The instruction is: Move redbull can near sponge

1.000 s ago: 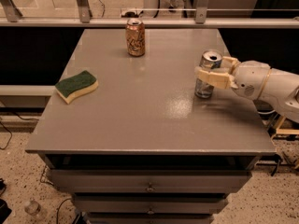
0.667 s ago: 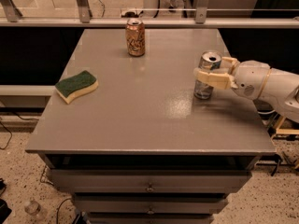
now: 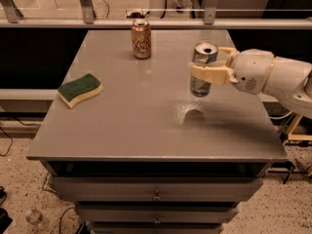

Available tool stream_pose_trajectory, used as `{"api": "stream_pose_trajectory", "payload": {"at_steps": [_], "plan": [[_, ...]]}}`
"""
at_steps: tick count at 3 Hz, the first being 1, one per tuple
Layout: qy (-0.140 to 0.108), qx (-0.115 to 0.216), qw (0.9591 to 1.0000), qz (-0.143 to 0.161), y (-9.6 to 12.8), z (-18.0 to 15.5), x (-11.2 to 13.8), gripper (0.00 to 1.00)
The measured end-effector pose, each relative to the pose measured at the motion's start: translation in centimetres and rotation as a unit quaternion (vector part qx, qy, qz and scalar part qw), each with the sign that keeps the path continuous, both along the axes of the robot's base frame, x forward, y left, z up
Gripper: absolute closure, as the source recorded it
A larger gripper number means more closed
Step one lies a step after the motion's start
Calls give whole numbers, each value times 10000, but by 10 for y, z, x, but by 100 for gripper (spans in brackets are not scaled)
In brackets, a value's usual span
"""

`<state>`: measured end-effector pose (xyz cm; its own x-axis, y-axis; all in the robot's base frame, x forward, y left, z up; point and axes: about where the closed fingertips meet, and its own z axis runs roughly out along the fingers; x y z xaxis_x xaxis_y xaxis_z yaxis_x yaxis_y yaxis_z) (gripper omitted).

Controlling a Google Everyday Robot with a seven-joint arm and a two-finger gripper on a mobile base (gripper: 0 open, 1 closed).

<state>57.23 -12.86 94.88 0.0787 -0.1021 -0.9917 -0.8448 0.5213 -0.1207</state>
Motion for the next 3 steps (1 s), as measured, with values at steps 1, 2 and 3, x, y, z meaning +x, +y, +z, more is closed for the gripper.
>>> {"api": "stream_pose_trajectory", "payload": {"at_steps": [1, 2, 3], "plan": [[-44, 2, 9997, 251, 49, 15, -22, 100], [6, 99, 9991, 418, 96, 9, -33, 100], [141, 195, 9975, 659, 148, -3, -35, 100]]}}
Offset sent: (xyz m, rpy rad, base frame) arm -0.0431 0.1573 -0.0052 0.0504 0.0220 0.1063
